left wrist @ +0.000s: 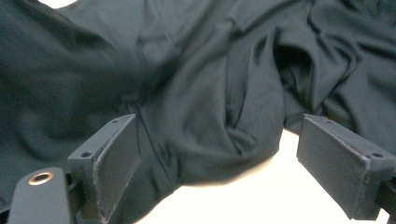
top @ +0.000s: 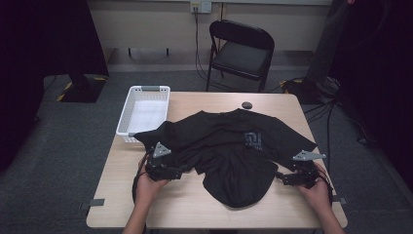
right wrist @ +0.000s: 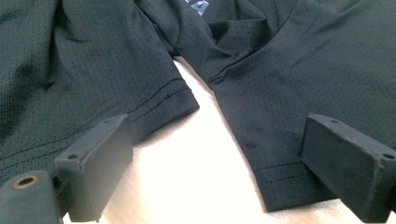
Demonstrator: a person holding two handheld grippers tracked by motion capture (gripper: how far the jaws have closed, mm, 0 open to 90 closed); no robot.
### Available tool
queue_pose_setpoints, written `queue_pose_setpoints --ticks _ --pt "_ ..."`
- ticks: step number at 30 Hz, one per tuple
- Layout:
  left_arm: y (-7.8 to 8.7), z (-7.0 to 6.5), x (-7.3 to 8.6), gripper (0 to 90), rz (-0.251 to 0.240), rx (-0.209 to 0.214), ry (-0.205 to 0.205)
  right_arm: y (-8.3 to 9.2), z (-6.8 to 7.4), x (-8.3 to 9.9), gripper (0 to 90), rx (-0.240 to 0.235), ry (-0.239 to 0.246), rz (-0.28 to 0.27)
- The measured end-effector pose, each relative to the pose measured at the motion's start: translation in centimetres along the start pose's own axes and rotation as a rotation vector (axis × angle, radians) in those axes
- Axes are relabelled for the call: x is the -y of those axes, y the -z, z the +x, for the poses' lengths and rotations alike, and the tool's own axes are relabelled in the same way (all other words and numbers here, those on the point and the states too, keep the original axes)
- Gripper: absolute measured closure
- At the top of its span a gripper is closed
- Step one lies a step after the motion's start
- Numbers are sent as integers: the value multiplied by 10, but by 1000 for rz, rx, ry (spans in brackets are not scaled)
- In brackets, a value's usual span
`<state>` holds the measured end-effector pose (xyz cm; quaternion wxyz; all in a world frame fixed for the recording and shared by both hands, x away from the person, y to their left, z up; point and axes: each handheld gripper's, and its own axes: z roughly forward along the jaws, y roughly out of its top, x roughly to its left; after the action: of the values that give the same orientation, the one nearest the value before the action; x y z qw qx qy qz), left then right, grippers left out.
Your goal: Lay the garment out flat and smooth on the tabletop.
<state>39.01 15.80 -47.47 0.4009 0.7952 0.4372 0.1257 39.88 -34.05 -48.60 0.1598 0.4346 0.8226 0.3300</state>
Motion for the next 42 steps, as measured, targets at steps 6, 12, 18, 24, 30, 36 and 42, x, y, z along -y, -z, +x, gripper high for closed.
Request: queue_pose_setpoints --ticks 6,12,18,24,30,36,42 --pt "-2 -4 10 132 43 -15 -46 0 0 0 76 0 0 0" --pt "-4 -6 16 130 78 -16 -56 0 0 0 76 0 0 0" --pt "-5 -6 18 117 80 -33 -78 0 0 0 77 0 0 0" --pt "-6 -8 20 88 85 -36 -115 0 0 0 77 0 0 0" --pt "-6 -8 20 86 86 -35 -111 0 0 0 77 1 0 0" --pt "-6 -8 20 86 86 -35 -112 3 2 1 109 11 -9 -1" --pt "-6 -8 20 85 86 -35 -113 13 13 -14 223 -21 33 -22"
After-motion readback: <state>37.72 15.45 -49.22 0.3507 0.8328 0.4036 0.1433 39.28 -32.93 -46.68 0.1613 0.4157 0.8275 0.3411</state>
